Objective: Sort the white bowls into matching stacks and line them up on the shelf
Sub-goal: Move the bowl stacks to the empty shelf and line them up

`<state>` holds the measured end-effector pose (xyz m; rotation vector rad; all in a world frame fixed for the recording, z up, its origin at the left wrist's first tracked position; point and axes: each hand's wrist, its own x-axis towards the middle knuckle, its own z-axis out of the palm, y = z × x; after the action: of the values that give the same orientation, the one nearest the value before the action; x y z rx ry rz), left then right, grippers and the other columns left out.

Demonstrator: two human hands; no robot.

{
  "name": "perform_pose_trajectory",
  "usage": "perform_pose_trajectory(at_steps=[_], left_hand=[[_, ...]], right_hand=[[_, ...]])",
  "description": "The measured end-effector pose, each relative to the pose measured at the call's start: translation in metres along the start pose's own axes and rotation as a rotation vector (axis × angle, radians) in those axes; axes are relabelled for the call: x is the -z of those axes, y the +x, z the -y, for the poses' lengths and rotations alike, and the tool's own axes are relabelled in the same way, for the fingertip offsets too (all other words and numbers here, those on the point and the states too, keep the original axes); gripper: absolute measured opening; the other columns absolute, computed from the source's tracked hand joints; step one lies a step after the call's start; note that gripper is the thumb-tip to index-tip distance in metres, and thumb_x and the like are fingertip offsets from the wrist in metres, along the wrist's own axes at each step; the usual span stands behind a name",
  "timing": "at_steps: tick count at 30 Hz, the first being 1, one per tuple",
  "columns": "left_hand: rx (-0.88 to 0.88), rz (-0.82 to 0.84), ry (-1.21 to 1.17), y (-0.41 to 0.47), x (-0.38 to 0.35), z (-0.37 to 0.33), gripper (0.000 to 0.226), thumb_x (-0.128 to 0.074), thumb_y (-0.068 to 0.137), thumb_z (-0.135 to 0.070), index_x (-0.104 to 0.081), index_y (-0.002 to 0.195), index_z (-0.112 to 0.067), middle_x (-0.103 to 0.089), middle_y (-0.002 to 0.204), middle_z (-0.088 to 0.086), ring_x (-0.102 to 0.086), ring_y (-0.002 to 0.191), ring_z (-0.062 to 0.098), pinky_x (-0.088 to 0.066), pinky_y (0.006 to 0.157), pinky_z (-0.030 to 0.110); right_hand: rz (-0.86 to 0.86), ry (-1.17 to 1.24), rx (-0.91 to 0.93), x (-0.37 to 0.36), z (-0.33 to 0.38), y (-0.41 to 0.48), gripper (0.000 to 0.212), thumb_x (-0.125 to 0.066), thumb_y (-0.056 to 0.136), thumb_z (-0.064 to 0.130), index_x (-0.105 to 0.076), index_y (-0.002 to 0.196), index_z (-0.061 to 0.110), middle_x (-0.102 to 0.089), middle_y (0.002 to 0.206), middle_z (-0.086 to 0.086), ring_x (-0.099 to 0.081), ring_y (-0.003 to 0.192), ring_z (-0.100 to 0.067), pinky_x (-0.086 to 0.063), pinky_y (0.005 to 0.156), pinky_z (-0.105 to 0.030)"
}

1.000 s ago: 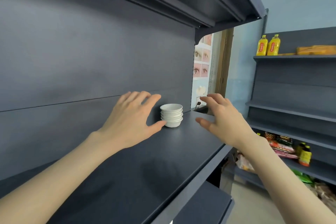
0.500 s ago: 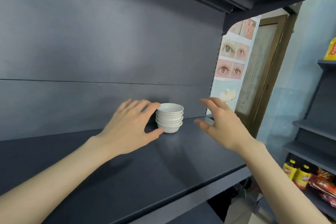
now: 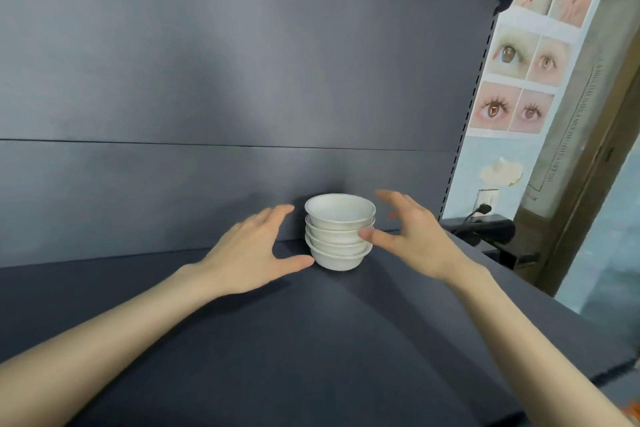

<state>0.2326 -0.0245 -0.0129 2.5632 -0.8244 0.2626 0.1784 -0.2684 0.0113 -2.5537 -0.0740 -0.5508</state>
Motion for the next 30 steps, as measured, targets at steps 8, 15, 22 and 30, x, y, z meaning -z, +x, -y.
perform_pose_trajectory(at_steps=[8,15,22,30], left_hand=[[0.121,0.076,-0.422,0.053,-0.053,0.01,0.103,-0.075,0.065,-0.06,-0.023,0.147,-0.026,-0.041,0.143,-0.011,-0.043,0.129,0.005,-0.037,0.106,0.027],[0.194,0.047,-0.664,0.066,-0.072,-0.001,0.095,-0.077,0.049,-0.067,-0.043,0.13,-0.029,-0.057,0.125,-0.022,-0.054,0.115,-0.004,-0.044,0.101,0.027],[0.285,-0.029,-0.809,0.063,-0.078,-0.012,0.077,-0.084,0.067,-0.028,-0.045,0.131,-0.014,-0.061,0.124,-0.012,-0.061,0.109,0.0,-0.051,0.094,0.025],[0.317,-0.084,-0.899,0.058,-0.076,-0.024,0.092,-0.087,0.049,-0.039,-0.048,0.13,-0.017,-0.062,0.125,-0.011,-0.062,0.113,0.011,-0.05,0.099,0.035]], right_hand=[[0.191,0.329,-0.091,-0.02,-0.035,0.047,0.1,-0.078,0.07,0.048,-0.022,0.149,0.023,-0.044,0.137,0.014,-0.044,0.126,-0.006,-0.039,0.1,-0.024],[0.317,0.49,-0.025,-0.024,-0.051,0.065,0.073,-0.082,0.07,0.034,-0.043,0.13,0.022,-0.06,0.105,0.023,-0.058,0.093,0.013,-0.046,0.078,-0.012],[0.303,0.598,0.005,-0.03,-0.062,0.069,0.073,-0.081,0.054,0.045,-0.048,0.118,0.033,-0.062,0.112,0.016,-0.059,0.108,-0.004,-0.05,0.088,-0.023],[0.286,0.691,0.028,-0.03,-0.069,0.068,0.051,-0.086,0.066,0.022,-0.058,0.107,0.03,-0.067,0.108,0.01,-0.063,0.105,-0.012,-0.053,0.091,-0.03]])
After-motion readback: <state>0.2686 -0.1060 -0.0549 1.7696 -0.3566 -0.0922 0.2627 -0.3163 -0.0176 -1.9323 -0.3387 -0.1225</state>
